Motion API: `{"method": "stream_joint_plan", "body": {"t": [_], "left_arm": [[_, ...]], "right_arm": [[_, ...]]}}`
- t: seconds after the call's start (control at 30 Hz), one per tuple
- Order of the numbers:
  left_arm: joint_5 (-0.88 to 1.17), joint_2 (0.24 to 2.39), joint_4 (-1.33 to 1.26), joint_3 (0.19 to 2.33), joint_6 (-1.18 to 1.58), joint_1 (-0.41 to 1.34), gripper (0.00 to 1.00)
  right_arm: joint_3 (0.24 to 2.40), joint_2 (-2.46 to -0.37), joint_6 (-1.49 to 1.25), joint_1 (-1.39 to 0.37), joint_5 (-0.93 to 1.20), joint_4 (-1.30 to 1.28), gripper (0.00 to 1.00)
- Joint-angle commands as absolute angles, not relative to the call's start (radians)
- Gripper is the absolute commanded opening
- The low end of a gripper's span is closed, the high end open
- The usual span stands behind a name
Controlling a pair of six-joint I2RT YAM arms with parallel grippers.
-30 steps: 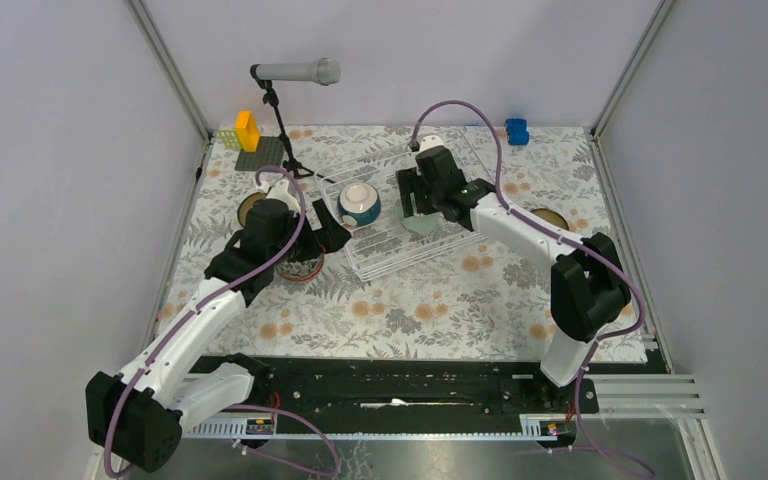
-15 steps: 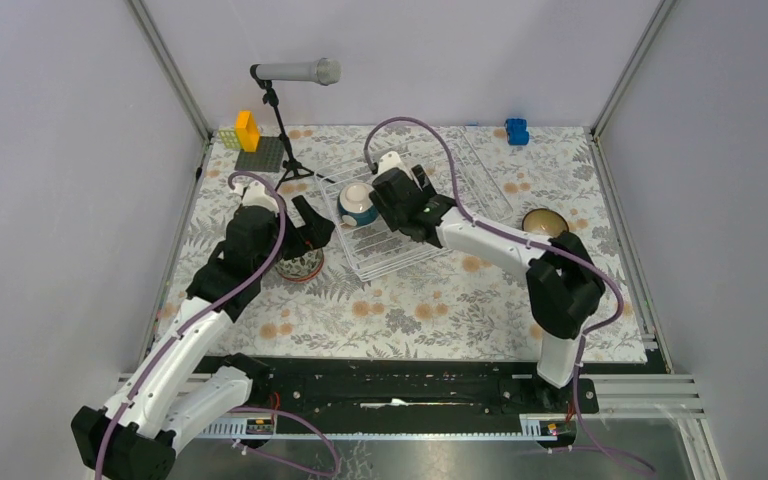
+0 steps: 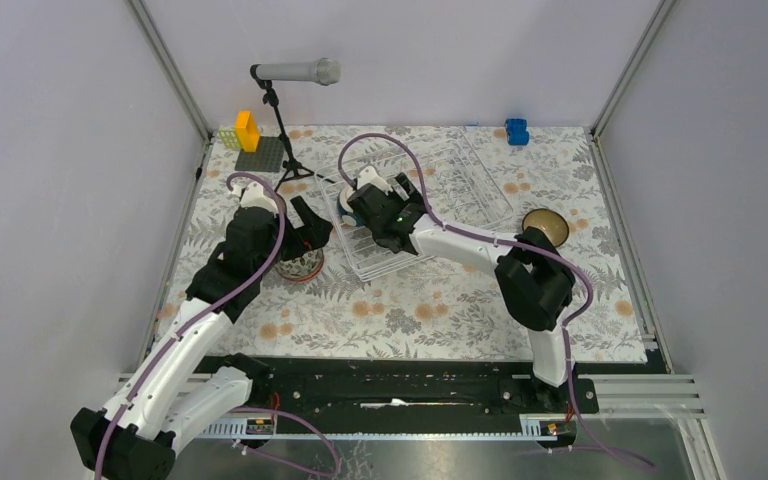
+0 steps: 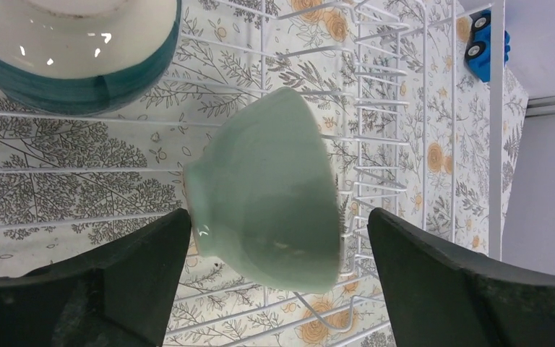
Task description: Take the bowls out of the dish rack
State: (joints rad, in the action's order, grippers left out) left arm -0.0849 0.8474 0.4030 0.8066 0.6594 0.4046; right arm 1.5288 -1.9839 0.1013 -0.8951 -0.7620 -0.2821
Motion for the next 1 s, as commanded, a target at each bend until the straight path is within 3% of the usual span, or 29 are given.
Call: {"method": "stream_joint_plan", "body": {"t": [0.0, 0.2, 0.63, 0.8, 0.97], "left_arm": [[-0.115, 0.829, 0.384, 0.798, 0.653, 0.403, 0.99], [-0.110, 0.830, 0.384, 0.798, 0.647, 0.403, 0.99], [-0.084, 0.855, 0.385, 0.802, 0.646, 0.403, 0.99], [-0.075, 0.861, 0.384, 0.802, 0.650, 0.403, 0.99], [-0.074, 0.858, 0.385, 0.802, 0.650, 0.403, 0.99]], "right_arm": [[1.591, -1.987, 0.059, -0.902, -0.782, -0.330, 1.00], [1.584, -1.967, 0.011, -0.902, -0.665, -0.370, 0.97], [1.551, -1.906, 0.006, -0.902, -0.497, -0.396, 0.62], [1.554, -1.911, 0.047, -0.902, -0.488, -0.396, 0.42], [1.562, -1.920, 0.071, -0.902, -0.464, -0.396, 0.39]]}}
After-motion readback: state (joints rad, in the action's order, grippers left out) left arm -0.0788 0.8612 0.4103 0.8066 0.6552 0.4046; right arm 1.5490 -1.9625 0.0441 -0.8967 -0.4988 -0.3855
